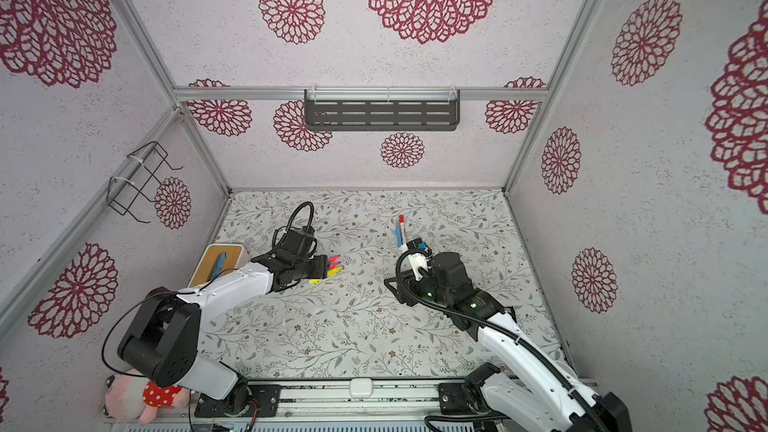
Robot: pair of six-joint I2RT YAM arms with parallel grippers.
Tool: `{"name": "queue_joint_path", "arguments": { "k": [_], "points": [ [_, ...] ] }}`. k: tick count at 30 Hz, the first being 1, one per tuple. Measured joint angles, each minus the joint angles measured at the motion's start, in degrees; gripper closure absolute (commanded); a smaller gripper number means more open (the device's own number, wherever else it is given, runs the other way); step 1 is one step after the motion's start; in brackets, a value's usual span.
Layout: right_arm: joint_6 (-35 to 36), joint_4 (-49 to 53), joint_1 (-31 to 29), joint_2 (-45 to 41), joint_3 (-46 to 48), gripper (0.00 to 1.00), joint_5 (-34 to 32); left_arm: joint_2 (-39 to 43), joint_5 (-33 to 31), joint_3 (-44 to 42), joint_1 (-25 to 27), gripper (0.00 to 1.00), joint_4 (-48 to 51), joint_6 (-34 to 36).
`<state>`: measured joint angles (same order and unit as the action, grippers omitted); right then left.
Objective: Insert the pens into the pen caps
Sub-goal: 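Move the left gripper over the yellow highlighter while the right arm draws back, then close the left gripper on the yellow highlighter and lift it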
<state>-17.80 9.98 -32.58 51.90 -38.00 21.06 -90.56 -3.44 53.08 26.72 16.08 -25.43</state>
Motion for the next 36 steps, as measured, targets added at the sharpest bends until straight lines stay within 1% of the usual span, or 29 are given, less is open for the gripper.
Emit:
{"name": "queue_joint_path", "arguments": {
  "k": [13, 21, 36],
  "points": [
    [-2.82, -2.23, 0.0, -3.04, 3.37, 0.41, -0.52, -6.56, 1.53, 2.62, -0.26, 0.39, 2.01, 2.91],
    [-4.37, -2.82, 0.0, -4.37, 5.7, 0.41, -1.25, -7.26, 1.75, 2.86, -0.26, 0.4, 2.14, 3.19],
    [-6.1, -5.33, 0.0, -5.35, 6.45, 0.42, -1.31, -10.73, 2.93, 3.78, -0.26, 0.43, 2.14, 3.58]
  ]
}}
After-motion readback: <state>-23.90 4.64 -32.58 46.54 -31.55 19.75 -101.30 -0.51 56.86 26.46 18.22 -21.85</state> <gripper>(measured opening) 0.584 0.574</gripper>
